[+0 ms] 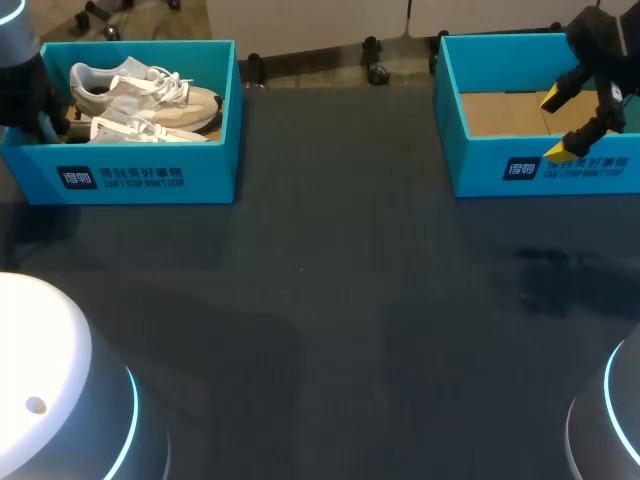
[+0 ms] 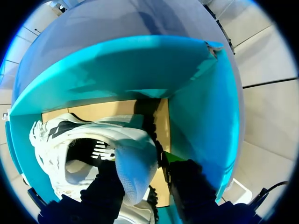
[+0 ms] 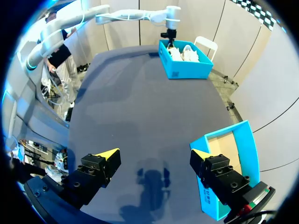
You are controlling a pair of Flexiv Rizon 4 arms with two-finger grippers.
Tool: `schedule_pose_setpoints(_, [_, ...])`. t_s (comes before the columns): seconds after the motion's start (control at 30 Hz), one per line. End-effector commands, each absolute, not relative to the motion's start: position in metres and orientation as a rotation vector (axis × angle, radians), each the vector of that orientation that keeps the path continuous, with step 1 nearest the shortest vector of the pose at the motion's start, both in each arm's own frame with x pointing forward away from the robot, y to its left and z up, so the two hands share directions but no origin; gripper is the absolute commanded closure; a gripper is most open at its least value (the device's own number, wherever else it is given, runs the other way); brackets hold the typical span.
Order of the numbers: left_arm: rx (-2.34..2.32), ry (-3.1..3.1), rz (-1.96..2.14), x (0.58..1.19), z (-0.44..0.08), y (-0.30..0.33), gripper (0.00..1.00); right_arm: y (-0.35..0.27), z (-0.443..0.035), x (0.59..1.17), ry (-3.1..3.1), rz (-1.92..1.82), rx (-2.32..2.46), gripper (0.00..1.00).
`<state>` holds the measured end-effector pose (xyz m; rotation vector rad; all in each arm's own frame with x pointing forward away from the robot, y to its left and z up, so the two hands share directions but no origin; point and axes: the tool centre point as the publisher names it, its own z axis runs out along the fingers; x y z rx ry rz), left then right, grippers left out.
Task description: Take the shoe out of the shoebox, open the shoe tongue, remove and reinsert the insole, then place the shoe into the shoebox
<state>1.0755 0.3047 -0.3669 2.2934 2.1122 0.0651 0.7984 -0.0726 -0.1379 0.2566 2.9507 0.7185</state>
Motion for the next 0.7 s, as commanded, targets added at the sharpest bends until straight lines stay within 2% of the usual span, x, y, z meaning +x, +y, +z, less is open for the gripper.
schedule_pose_setpoints(0.03, [2.315, 2.108, 0.059, 1.076, -0.373, 0.305, 0.63, -0.072, -0.138, 0.8, 2.954, 0.714, 0.258, 0.0])
schedule_pose_setpoints(0.17, [2.324, 2.119, 0.044, 1.076, -0.379, 0.305, 0.67, -0.072, -0.138, 0.8, 2.954, 0.714, 0.258, 0.0])
schedule_pose_setpoints(0.2, [2.326, 2.118, 0.042, 1.075, -0.38, 0.305, 0.71, -0.072, -0.138, 0.8, 2.954, 0.714, 0.258, 0.0])
schedule_pose_setpoints(0.23, [2.327, 2.118, 0.043, 1.075, -0.379, 0.304, 0.77, -0.072, -0.138, 0.8, 2.954, 0.714, 0.258, 0.0])
schedule_pose_setpoints(0.3, [2.326, 2.114, 0.044, 1.073, -0.376, 0.304, 0.96, -0.072, -0.138, 0.8, 2.954, 0.714, 0.258, 0.0])
schedule_pose_setpoints(0.33, [2.327, 2.112, 0.042, 1.073, -0.375, 0.304, 1.0, -0.072, -0.138, 0.8, 2.954, 0.714, 0.258, 0.0])
schedule_pose_setpoints(0.7, [2.415, 2.063, 0.054, 1.07, -0.352, 0.3, 1.0, -0.072, -0.138, 0.8, 2.954, 0.714, 0.258, 0.0])
